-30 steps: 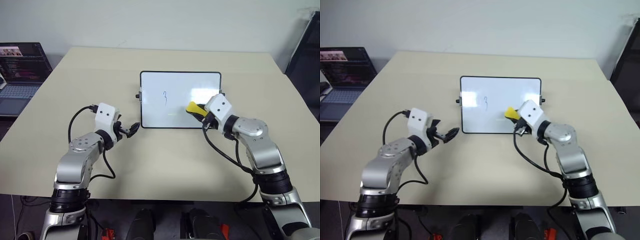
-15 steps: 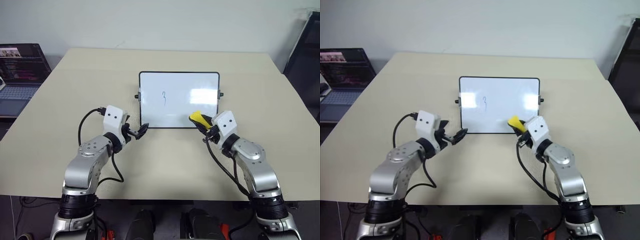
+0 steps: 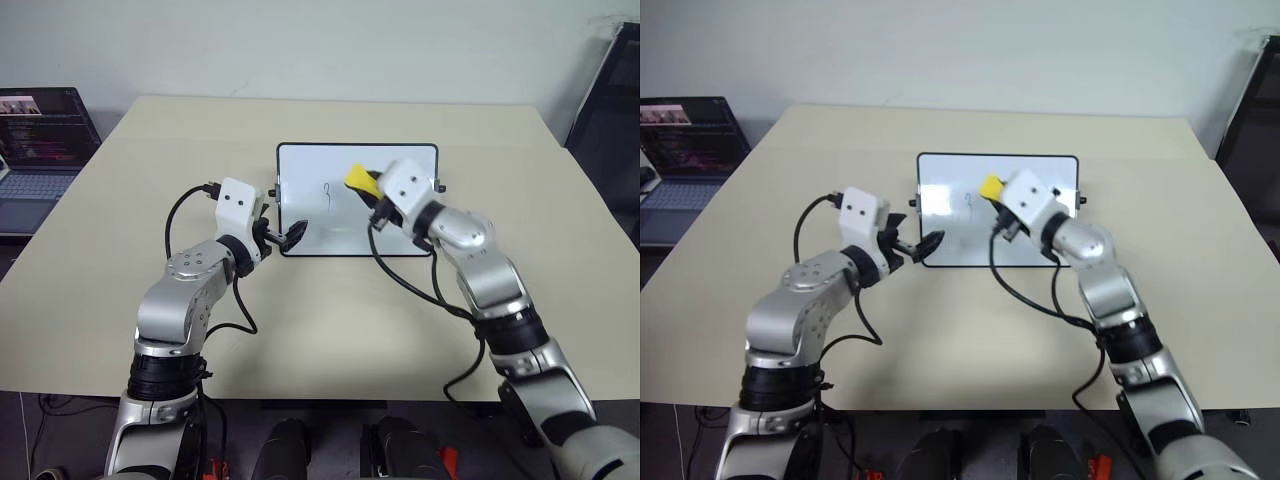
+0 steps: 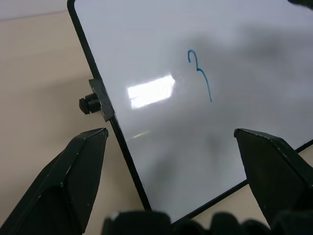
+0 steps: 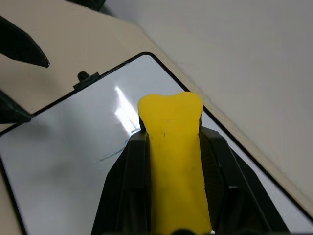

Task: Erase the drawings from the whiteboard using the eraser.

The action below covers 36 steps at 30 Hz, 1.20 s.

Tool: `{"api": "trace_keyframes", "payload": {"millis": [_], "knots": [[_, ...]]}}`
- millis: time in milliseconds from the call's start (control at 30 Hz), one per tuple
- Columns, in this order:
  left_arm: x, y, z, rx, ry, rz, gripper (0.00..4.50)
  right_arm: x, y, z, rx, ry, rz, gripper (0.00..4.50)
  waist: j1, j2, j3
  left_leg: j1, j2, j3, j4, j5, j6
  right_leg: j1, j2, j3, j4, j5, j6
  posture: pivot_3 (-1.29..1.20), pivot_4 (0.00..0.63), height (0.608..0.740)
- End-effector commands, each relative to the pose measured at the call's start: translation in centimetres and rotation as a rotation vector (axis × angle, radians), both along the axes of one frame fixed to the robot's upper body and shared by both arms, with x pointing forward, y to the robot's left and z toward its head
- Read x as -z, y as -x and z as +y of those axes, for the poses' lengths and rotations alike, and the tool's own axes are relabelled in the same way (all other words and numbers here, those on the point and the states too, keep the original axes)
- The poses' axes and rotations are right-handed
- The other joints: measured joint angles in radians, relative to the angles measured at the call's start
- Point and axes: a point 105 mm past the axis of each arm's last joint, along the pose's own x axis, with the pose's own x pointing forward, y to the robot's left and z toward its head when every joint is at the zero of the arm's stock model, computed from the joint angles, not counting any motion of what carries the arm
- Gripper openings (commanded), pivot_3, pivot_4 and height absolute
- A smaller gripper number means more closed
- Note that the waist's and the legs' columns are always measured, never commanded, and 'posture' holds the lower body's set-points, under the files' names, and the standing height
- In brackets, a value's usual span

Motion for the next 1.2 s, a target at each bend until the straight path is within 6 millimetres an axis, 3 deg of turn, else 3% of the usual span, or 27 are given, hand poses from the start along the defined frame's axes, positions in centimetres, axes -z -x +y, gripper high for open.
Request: {"api": "trace_keyframes", "payload": {"millis": [33,133,300,433,633,867,1200], "knots": [[-0.8,-0.2,0.0,0.01,-0.023,-0.029,4.5,-0.3,-0.8,2.1,-0.049,0.091,-0.001,1.0,0.0,0.0,0.0,0.0,0.0,0.0,0.0,0.0,0.0,0.0,0.0,0.0,0.0,0.0,0.0,0.0,0.15,0.74],[-0.6,0.0,-0.4,0.025,-0.028,-0.024,4.5,0.4,-2.2,3.5,-0.049,0.204,0.032,1.0,-0.002,0.0,0.0,-0.001,0.0,0.001,0.0,0.0,0.0,-0.001,-0.001,0.001,0.0,0.0,0.0,0.0,0.15,0.74],[-0.5,0.3,-0.7,0.031,-0.018,-0.019,4.5,0.6,-3.4,4.5,-0.035,0.227,0.046,1.0,0.0,0.0,0.0,-0.001,0.0,0.0,0.0,0.0,0.0,-0.001,-0.001,0.0,0.0,0.0,0.0,0.0,0.15,0.74],[-0.5,0.4,-0.9,0.037,-0.019,-0.02,4.5,2.2,-4.3,3.6,0.006,0.316,0.075,1.0,0.001,0.0,0.0,-0.001,0.0,0.0,0.0,0.0,0.0,-0.001,-0.001,0.0,0.0,0.0,0.0,0.0,0.15,0.74],[-0.5,0.5,-0.9,0.04,-0.019,-0.021,4.5,3.8,-4.1,2.5,-0.024,0.391,0.143,1.0,0.001,0.0,0.0,-0.001,0.0,-0.001,0.002,0.0,0.0,-0.001,-0.001,0.0,0.002,0.0,0.0,0.0,0.15,0.74],[-0.6,0.6,-1.7,0.064,-0.02,-0.017,4.5,0.8,-5.6,2.8,0.064,0.311,0.044,1.0,-0.001,0.0,0.0,0.0,-0.001,-0.001,0.011,0.0,0.0,-0.001,-0.001,0.0,0.013,0.0,0.0,0.0,0.15,0.74],[-0.1,0.7,-1.7,0.067,-0.026,-0.012,4.5,4.2,-4.7,2.6,-0.03,0.452,0.163,1.0,-0.006,0.0,0.0,0.001,-0.001,-0.001,0.012,0.0,0.0,-0.001,0.0,0.0,0.016,0.0,0.0,0.0,0.15,0.74]]}}
